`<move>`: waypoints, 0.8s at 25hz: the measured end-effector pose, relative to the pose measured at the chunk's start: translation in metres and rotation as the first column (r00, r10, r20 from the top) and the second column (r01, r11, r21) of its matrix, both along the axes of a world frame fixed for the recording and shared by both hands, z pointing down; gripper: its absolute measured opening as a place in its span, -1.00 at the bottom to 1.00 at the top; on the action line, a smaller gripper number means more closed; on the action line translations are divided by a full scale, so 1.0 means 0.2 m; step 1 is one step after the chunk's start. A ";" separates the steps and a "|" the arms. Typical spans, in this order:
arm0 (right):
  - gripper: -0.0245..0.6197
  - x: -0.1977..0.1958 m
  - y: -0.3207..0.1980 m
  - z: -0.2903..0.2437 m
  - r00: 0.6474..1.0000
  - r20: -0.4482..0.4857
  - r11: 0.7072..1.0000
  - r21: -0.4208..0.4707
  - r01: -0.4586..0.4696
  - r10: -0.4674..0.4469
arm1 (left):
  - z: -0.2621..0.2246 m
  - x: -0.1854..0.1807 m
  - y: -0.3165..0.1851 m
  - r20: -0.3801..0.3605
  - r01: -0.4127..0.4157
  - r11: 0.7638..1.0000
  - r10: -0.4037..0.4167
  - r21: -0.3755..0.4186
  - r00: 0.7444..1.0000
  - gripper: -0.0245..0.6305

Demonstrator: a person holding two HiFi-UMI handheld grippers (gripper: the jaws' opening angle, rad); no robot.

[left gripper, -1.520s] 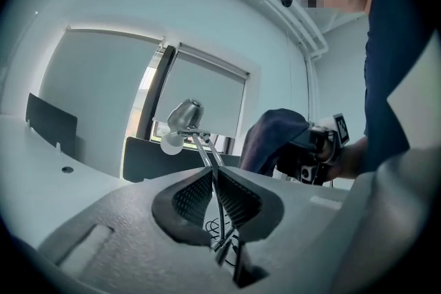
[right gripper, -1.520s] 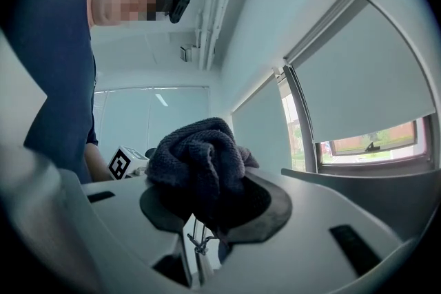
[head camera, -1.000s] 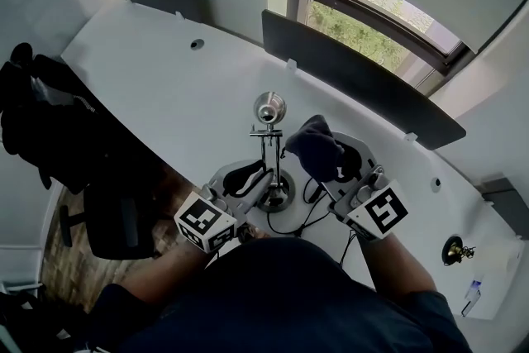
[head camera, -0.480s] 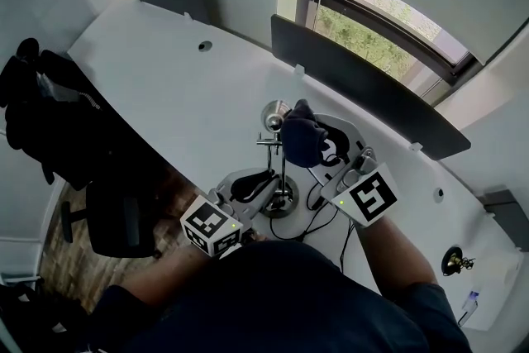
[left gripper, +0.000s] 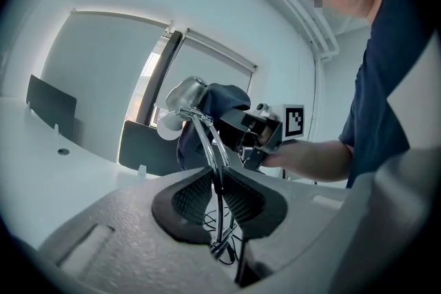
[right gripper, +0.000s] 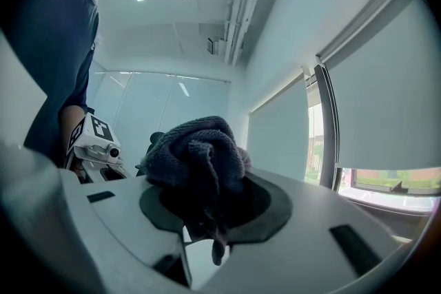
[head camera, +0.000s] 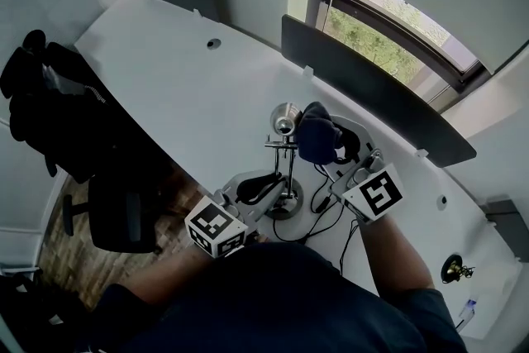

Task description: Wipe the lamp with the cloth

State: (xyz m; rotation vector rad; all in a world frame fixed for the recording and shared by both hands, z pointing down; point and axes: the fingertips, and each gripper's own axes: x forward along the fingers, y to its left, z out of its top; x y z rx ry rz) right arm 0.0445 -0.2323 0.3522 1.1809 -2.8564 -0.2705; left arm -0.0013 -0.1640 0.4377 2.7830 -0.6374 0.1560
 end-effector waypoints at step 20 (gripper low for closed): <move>-0.52 -0.07 -0.08 -0.23 0.997 -0.081 0.998 0.070 0.008 -0.002 | 0.01 0.00 0.00 -0.024 -0.007 1.000 0.007 -0.020 1.000 -0.78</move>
